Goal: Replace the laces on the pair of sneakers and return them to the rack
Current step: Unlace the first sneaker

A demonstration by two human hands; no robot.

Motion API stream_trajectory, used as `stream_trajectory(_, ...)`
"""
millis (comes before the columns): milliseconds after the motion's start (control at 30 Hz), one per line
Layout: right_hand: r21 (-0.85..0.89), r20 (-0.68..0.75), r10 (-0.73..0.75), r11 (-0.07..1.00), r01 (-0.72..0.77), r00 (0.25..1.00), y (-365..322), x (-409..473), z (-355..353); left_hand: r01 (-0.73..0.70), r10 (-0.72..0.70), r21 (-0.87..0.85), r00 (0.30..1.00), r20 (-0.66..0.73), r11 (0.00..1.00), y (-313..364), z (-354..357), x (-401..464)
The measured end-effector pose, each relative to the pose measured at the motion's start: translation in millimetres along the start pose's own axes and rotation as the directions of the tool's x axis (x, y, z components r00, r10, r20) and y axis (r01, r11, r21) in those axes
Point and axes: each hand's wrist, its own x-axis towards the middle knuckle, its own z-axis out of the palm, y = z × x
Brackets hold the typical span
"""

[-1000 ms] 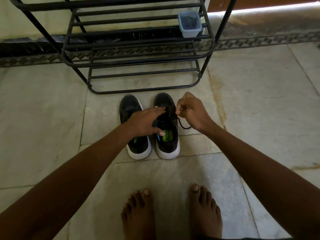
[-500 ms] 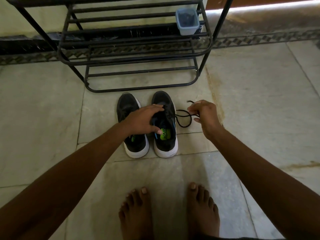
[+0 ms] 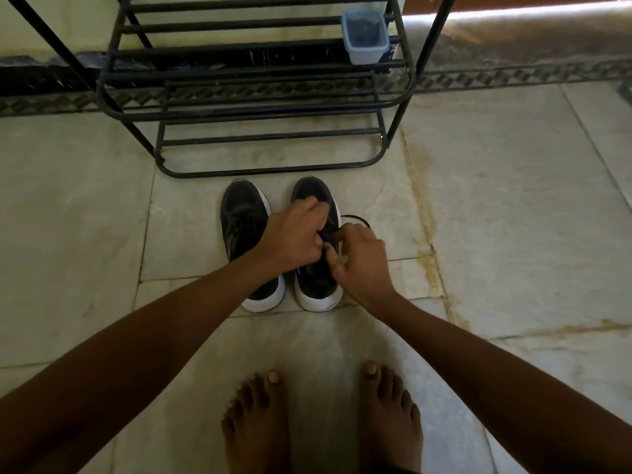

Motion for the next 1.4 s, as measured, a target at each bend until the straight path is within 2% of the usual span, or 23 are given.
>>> stream_trajectory(67, 0.006, 0.064, -0.039, 0.999, 0.038, 0.997, 3.1, 1.6, 1.7, 0.013, -0.012, 0.038, 1.0, -0.024, 0.999, 2.4, 3.1, 0.7)
stream_trajectory(133, 0.036, 0.086, -0.022, 0.999, 0.019, 0.996, 7.6, 1.3, 2.1, 0.029, -0.03, -0.012, 0.997, -0.074, 0.999, 0.2, 3.2, 1.9)
stream_trajectory(267, 0.024, 0.048, -0.01, 1.0, 0.009, 0.999, 8.3, -4.3, 6.7, 0.098, -0.139, -0.292, 0.983, -0.122, 0.951, -7.0, 4.3, 2.6)
stream_trajectory(400, 0.002, 0.067, -0.016, 1.0, 0.016, 0.998, 4.8, -5.9, 11.0, 0.269, -0.4, -0.583, 0.911, -0.106, 0.767, -15.4, 6.3, 8.2)
stream_trajectory(500, -0.01, 0.085, -0.01, 1.0, 0.011, 0.996, 1.3, -5.8, 10.8, 0.383, -0.51, -0.663, 0.86, 0.002, 0.643, -13.7, 5.3, 11.1)
stream_trajectory(667, 0.028, 0.062, 0.037, 0.999, -0.039, 0.997, -2.5, -7.8, 12.6, 0.489, -0.544, -0.801, 0.8, 0.253, 0.347, 1.7, -5.1, 5.9)
stream_trajectory(733, 0.032, 0.06, 0.048, 0.998, -0.05, 0.997, -2.7, -8.2, 13.6, 0.483, -0.527, -0.824, 0.802, 0.281, 0.296, -1.3, -5.9, 4.4)
stream_trajectory(833, 0.03, 0.051, 0.058, 0.998, -0.06, 0.997, -2.8, -9.9, 15.5, 0.467, -0.487, -0.817, 0.83, 0.273, 0.338, -5.9, -8.6, 4.0)
stream_trajectory(900, 0.025, 0.045, 0.06, 0.998, -0.062, 0.997, -3.3, -10.7, 16.6, 0.404, -0.436, -0.801, 0.877, 0.202, 0.441, -6.8, -17.3, 4.6)
stream_trajectory(967, 0.014, 0.049, 0.067, 0.998, -0.068, 0.997, -3.6, -11.1, 16.9, 0.298, -0.327, -0.664, 0.941, 0.085, 0.686, -11.3, -24.8, 7.2)
stream_trajectory(1000, 0.008, 0.05, 0.072, 0.997, -0.072, 0.996, -3.6, -11.1, 16.8, 0.251, -0.262, -0.52, 0.964, 0.053, 0.817, -12.9, -26.7, 8.1)
stream_trajectory(1033, 0.002, 0.051, 0.075, 0.997, -0.076, 0.996, -3.9, -11.0, 16.8, 0.22, -0.227, -0.382, 0.973, 0.027, 0.898, -15.1, -25.8, 9.1)
stream_trajectory(1100, -0.013, 0.053, 0.076, 0.997, -0.075, 0.996, -4.8, -11.1, 16.5, 0.21, -0.228, -0.276, 0.973, -0.035, 0.938, -15.6, -21.7, 8.1)
stream_trajectory(1233, -0.022, 0.056, 0.098, 0.995, -0.097, 0.994, -4.6, -11.6, 17.4, 0.194, -0.264, -0.34, 0.949, -0.172, 0.92, -11.7, -9.2, 4.0)
stream_trajectory(1300, -0.021, 0.059, 0.107, 0.994, -0.106, 0.993, -4.2, -11.6, 17.2, 0.211, -0.343, -0.511, 0.923, -0.177, 0.833, -12.8, -11.9, 5.5)
stream_trajectory(1333, -0.017, 0.059, 0.112, 0.994, -0.112, 0.992, -4.2, -11.4, 17.0, 0.225, -0.399, -0.641, 0.906, -0.139, 0.734, -13.8, -15.2, 7.3)
stream_trajectory(1400, -0.009, 0.055, 0.119, 0.993, -0.119, 0.991, -4.6, -12.0, 16.4, 0.24, -0.504, -0.89, 0.863, 0.014, 0.387, -15.9, -20.9, 10.5)
